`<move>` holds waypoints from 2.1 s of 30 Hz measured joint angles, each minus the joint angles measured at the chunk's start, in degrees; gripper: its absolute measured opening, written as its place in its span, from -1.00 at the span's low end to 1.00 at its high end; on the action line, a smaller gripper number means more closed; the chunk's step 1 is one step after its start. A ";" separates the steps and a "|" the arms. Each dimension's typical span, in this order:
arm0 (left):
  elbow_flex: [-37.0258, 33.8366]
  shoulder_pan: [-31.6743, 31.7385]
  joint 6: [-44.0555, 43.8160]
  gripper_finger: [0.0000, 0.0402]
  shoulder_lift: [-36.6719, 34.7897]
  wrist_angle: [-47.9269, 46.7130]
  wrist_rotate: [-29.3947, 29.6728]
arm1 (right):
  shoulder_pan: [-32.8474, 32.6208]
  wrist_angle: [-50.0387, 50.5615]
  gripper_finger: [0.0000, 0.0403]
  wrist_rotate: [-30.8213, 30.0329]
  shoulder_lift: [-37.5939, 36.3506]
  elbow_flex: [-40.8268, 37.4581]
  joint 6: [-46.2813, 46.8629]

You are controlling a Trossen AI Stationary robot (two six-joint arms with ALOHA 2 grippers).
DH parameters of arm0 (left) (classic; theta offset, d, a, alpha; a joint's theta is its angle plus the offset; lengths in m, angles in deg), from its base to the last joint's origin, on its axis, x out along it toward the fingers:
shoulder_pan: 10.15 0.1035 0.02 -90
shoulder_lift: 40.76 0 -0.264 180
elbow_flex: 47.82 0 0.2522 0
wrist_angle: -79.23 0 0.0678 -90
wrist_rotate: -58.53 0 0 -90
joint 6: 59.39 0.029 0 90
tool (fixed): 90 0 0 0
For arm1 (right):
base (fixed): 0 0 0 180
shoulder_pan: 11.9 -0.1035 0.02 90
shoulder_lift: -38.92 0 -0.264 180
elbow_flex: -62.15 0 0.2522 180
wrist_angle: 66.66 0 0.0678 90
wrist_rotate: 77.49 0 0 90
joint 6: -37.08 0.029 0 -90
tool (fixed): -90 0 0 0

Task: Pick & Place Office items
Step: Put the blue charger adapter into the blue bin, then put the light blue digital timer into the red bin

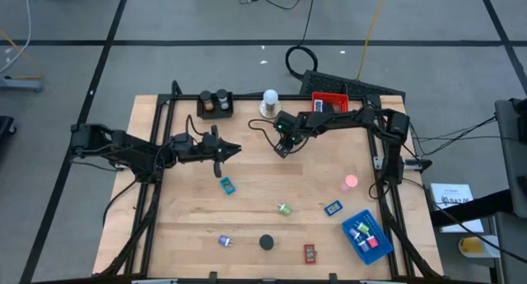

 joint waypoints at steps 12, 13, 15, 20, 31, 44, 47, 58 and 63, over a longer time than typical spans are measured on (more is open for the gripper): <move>0.00 0.00 0.00 -0.71 0.00 -0.02 0.00 | -11.00 19.69 -0.37 2.45 -17.31 -0.07 16.01; 0.00 0.00 0.00 -0.71 0.00 -0.02 0.00 | -12.97 21.11 -0.37 1.53 -19.39 -0.07 19.06; 0.00 0.00 0.00 -0.71 -0.01 -0.01 0.00 | -17.31 24.40 -0.38 -0.18 -22.84 -0.01 24.83; 0.00 0.00 0.00 -0.71 0.00 -0.02 0.00 | -30.03 31.83 -0.38 -0.47 -27.71 -0.02 40.49; 0.00 0.00 0.00 -0.71 0.00 0.00 0.02 | -59.09 36.04 -0.38 -2.93 -28.41 -2.15 81.88; 0.00 0.00 0.00 -0.71 0.00 0.00 0.00 | -77.66 23.94 -0.38 1.74 -28.41 -17.67 106.85; 0.00 0.01 0.00 -0.71 0.00 0.00 0.00 | -78.44 19.41 -0.38 1.71 -28.48 -21.39 106.74; 0.00 0.00 0.00 -0.71 0.00 0.01 0.02 | -78.40 16.09 -0.27 4.57 -28.44 -24.83 103.88; 0.00 0.00 0.00 -0.71 0.00 0.00 0.00 | -78.36 14.52 -0.03 4.65 -28.44 -24.83 103.66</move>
